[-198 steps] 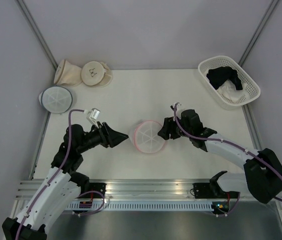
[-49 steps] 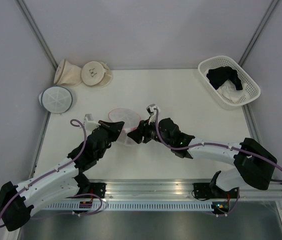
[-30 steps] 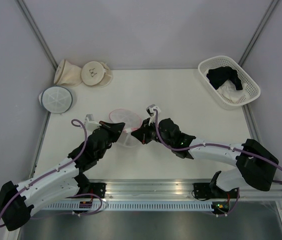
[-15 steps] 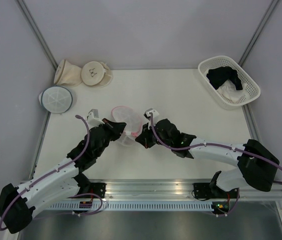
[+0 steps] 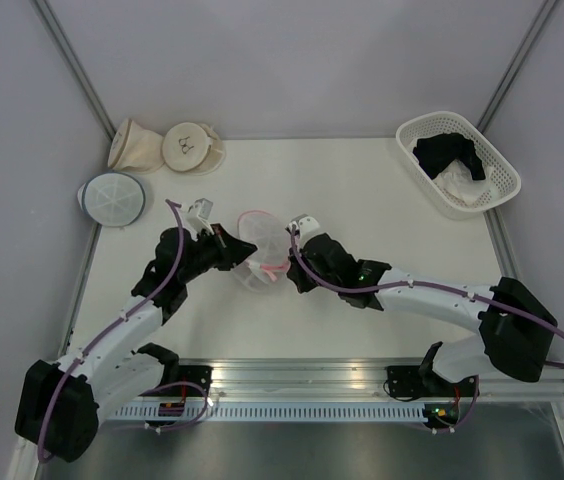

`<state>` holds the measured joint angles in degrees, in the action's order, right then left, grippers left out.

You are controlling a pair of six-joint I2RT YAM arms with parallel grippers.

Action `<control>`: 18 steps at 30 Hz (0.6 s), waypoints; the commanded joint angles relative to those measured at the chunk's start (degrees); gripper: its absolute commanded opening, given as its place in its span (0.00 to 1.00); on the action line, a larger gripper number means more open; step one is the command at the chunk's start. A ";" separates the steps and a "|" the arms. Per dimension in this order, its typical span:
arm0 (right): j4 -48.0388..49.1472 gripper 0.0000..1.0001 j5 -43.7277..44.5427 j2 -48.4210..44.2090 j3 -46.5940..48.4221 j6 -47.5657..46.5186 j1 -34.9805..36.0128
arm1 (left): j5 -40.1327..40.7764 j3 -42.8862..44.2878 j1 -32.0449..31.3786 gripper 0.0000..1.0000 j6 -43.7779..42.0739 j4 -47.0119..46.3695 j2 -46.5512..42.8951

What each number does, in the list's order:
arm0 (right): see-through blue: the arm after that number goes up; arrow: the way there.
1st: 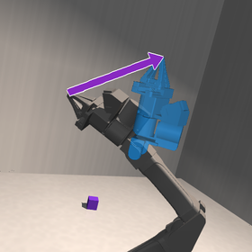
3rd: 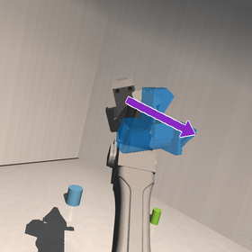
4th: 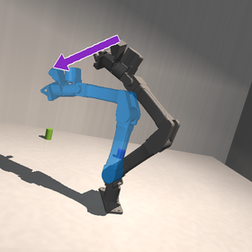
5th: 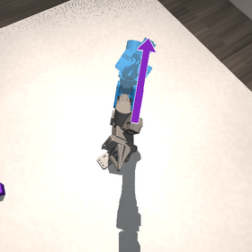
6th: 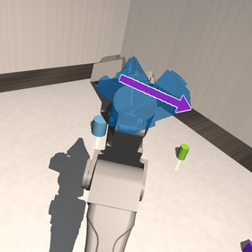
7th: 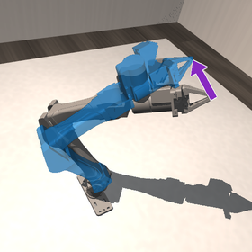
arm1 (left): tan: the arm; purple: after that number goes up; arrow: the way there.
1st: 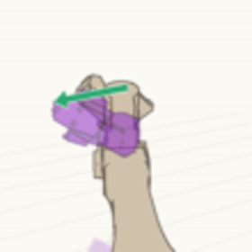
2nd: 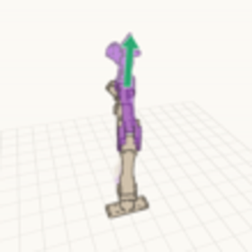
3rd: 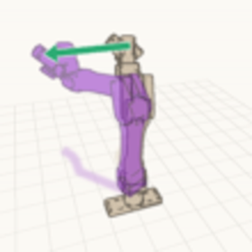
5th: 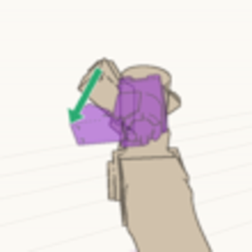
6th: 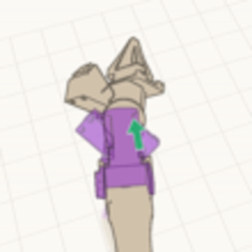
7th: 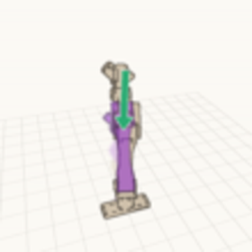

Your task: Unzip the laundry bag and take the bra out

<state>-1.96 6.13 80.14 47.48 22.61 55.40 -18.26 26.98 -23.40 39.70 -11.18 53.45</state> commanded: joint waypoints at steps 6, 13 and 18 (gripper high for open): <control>-9.82 0.00 16.09 5.73 4.90 -2.04 -0.20 | -31.44 8.60 5.99 0.02 -8.76 -7.18 9.80; -11.23 0.00 20.14 4.24 5.69 -2.57 -0.20 | -39.75 13.18 6.08 0.23 -7.72 -8.95 19.58; -12.28 0.00 20.76 1.96 5.86 -3.01 -0.20 | -32.48 13.45 6.08 0.79 -7.01 -6.93 20.82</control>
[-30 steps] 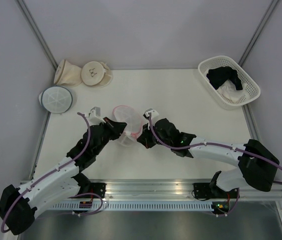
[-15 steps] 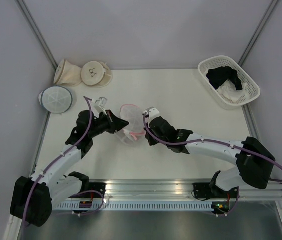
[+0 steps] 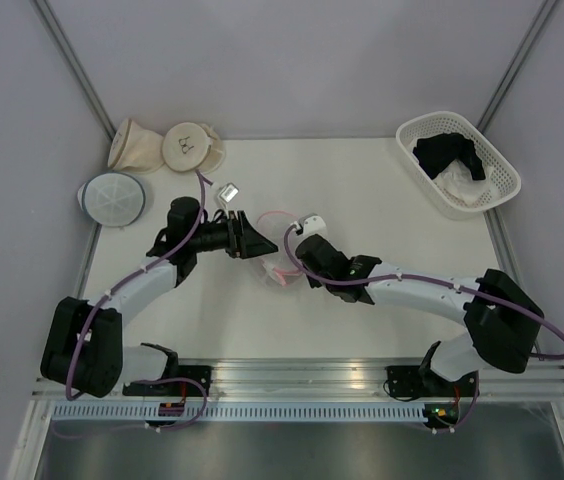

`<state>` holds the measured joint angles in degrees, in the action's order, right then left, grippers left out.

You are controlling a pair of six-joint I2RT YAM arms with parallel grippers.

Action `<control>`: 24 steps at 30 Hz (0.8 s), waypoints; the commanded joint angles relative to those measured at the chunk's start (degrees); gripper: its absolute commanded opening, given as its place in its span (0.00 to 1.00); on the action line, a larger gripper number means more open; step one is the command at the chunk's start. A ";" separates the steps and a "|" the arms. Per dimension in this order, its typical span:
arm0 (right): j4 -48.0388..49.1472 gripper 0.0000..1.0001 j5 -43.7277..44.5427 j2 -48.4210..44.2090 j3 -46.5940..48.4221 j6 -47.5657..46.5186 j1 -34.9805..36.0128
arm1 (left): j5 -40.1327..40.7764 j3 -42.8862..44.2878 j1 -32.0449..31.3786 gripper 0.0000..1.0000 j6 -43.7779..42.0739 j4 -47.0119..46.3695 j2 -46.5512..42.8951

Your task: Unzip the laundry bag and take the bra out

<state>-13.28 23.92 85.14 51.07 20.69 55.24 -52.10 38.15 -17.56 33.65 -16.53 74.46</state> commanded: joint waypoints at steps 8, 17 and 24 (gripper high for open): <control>-1.84 0.00 1.92 -5.16 2.54 -0.82 -0.05 | 34.82 0.09 0.07 0.83 2.20 15.98 -17.80; 0.88 0.01 -5.71 -6.04 1.76 -1.00 0.04 | 40.78 -8.69 -0.97 0.99 17.48 34.56 -39.29; 4.40 0.00 -17.50 -5.87 1.67 2.51 0.13 | 39.44 -14.42 -8.62 1.00 29.97 34.03 -45.54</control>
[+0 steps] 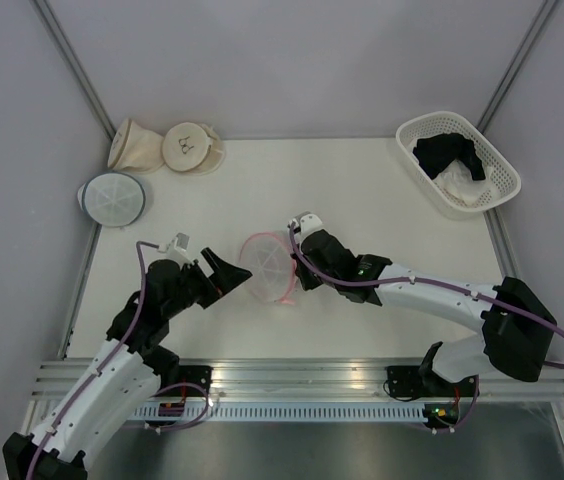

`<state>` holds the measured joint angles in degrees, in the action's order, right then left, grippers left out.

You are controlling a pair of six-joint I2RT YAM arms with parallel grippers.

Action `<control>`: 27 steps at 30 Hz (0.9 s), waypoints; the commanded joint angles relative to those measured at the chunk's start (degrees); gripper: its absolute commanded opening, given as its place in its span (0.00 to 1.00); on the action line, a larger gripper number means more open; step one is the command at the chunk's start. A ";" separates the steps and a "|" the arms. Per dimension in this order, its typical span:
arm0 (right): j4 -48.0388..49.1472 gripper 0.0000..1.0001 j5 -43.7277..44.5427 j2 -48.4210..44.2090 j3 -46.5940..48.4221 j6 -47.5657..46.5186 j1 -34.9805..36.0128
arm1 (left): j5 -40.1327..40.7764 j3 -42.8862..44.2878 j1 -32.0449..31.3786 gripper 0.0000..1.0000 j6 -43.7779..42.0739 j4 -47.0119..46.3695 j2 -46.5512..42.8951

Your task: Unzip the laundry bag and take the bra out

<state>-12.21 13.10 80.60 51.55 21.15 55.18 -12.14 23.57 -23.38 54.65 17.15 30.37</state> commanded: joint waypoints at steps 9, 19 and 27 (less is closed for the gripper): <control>8.24 0.00 -5.19 -2.72 -2.68 13.12 1.86 | 5.80 -3.88 -14.67 0.99 22.75 -5.45 -0.14; 22.04 0.00 -18.36 1.49 -6.20 21.66 5.02 | 20.22 -4.76 -21.36 0.99 28.66 -8.88 1.97; 25.66 0.00 -21.81 2.64 -6.55 21.74 7.40 | 19.97 -4.06 -22.06 0.99 31.56 -11.61 6.37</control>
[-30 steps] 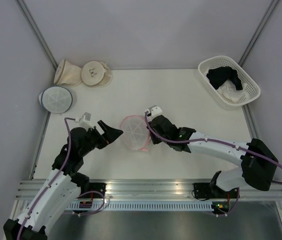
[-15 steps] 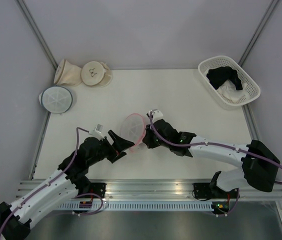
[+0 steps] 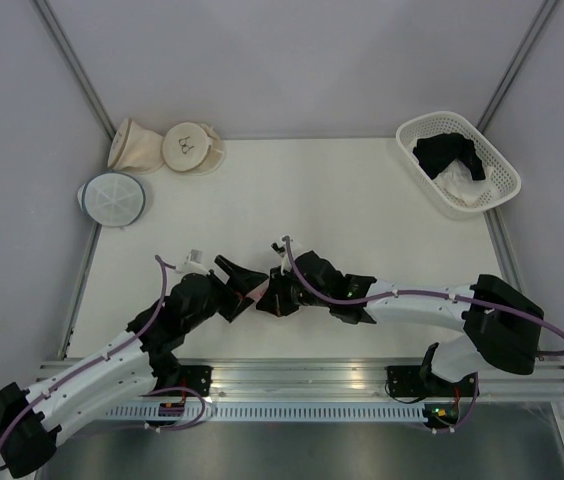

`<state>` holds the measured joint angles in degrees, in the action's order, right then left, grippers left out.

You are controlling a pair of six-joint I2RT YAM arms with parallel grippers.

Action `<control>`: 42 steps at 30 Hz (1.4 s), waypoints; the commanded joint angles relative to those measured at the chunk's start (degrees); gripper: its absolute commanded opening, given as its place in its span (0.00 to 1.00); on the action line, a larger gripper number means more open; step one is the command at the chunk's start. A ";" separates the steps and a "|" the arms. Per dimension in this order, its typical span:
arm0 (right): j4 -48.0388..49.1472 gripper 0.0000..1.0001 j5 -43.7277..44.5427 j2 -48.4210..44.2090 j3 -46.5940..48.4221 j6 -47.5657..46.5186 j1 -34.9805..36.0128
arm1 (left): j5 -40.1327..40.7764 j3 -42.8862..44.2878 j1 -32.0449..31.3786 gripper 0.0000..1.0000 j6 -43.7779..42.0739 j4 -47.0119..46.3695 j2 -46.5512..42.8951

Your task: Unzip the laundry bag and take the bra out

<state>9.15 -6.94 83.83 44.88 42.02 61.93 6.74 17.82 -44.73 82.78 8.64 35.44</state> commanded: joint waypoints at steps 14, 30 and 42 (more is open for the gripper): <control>0.70 0.00 6.59 -4.20 -1.72 -2.03 1.26 | 3.53 0.01 -2.55 0.99 9.24 3.82 -4.95; -0.79 0.00 7.56 -6.93 -1.82 -4.93 2.58 | 13.64 -3.85 -2.47 0.31 8.71 -1.62 -0.37; -10.36 0.01 7.29 -6.49 1.96 -9.94 3.20 | 24.71 3.00 -1.77 0.02 -1.91 2.78 1.65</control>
<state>2.57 0.08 78.54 43.81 34.81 64.66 23.97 17.41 -47.00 88.38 10.28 37.04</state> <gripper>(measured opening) 0.010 0.033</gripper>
